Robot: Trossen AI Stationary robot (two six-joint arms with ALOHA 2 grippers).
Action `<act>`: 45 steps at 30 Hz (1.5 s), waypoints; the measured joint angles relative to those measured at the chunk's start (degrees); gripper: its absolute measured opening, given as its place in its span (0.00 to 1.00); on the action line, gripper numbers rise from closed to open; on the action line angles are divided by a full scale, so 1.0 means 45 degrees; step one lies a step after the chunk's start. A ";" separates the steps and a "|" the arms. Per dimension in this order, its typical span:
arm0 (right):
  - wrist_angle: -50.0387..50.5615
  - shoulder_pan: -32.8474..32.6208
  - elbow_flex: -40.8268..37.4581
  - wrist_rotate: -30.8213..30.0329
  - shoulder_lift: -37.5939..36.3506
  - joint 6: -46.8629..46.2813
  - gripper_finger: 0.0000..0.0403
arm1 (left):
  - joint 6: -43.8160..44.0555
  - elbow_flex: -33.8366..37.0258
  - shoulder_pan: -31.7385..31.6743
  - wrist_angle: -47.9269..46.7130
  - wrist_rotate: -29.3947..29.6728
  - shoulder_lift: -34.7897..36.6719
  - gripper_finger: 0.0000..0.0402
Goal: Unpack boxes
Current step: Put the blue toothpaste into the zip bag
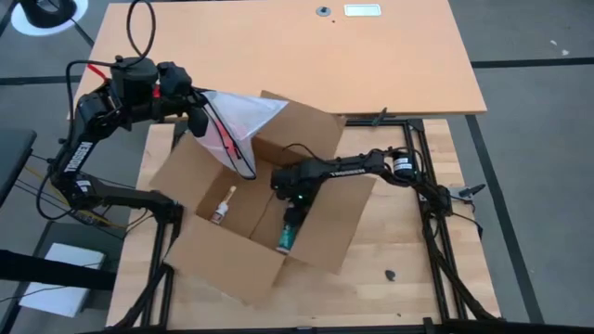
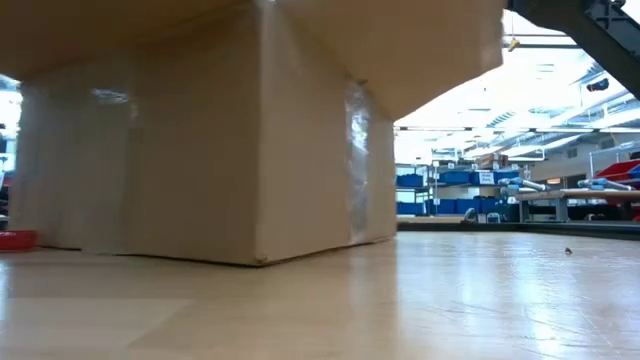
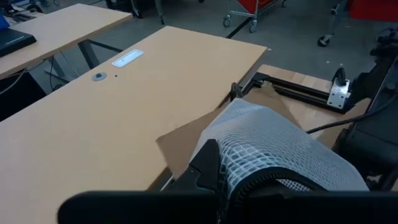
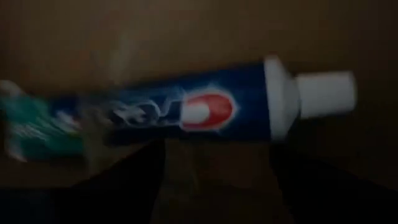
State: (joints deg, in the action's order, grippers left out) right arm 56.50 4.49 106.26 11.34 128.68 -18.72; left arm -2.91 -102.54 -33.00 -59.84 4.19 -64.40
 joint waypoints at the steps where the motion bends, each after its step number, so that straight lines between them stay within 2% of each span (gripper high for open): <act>1: -0.0528 0.0000 0.0170 -0.0273 -0.0068 -0.0083 0.73 | -0.0007 0.0000 0.0002 -0.0008 0.0000 0.0003 0.01; 6: -0.2542 0.0113 0.0696 -0.1055 -0.0309 -0.0638 0.73 | -0.0360 0.0000 0.0002 -0.0008 0.0001 0.0005 0.01; 12: -0.1669 0.0287 0.0768 -0.0861 -0.0291 -0.4722 0.73 | -0.0525 0.0000 0.0000 0.0002 0.0005 0.0005 0.01; 16: -0.1729 -0.0035 0.0771 -0.1789 -0.0241 -0.6042 0.73 | -0.0579 0.0000 0.0002 0.0002 0.0005 0.0005 0.01; 22: -0.2922 -0.0454 0.0782 -0.2251 0.0493 -0.6786 0.73 | -0.0589 0.0000 0.0002 -0.0019 0.0008 0.0013 0.01; 28: -0.2746 -0.0748 0.0839 -0.3356 0.1274 -0.6881 0.71 | -0.0584 0.0005 0.0002 -0.0042 0.0007 0.0005 0.01; 30: -0.2691 -0.0756 0.0841 -0.3569 0.1342 -0.6850 0.67 | -0.0572 0.0005 0.0002 -0.0019 0.0008 0.0005 0.01; 32: -0.2612 -0.0792 0.0826 -0.3750 0.1312 -0.6679 0.57 | -0.0550 0.0005 0.0002 -0.0027 0.0010 0.0005 0.01; 38: -0.2396 -0.0727 0.0739 -0.3769 0.0364 -0.5280 0.17 | -0.0231 0.0005 0.0002 -0.0034 0.0010 0.0005 0.01; 40: -0.2422 -0.0661 0.0739 -0.3731 -0.0324 -0.4577 0.07 | -0.0209 0.0005 0.0002 -0.0028 0.0010 0.0010 0.01; 42: -0.2411 -0.0639 0.0742 -0.3893 -0.1082 -0.3620 0.04 | -0.0043 0.0005 0.0002 -0.0042 0.0010 0.0005 0.01; 45: -0.2631 -0.0612 0.0744 -0.4563 -0.2106 -0.2292 0.06 | 0.0437 0.0005 0.0002 -0.0036 0.0011 -0.0014 0.01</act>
State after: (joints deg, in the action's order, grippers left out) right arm 44.67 1.74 109.60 -9.20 119.20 -29.03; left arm -0.94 -102.52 -32.99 -60.00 4.24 -64.47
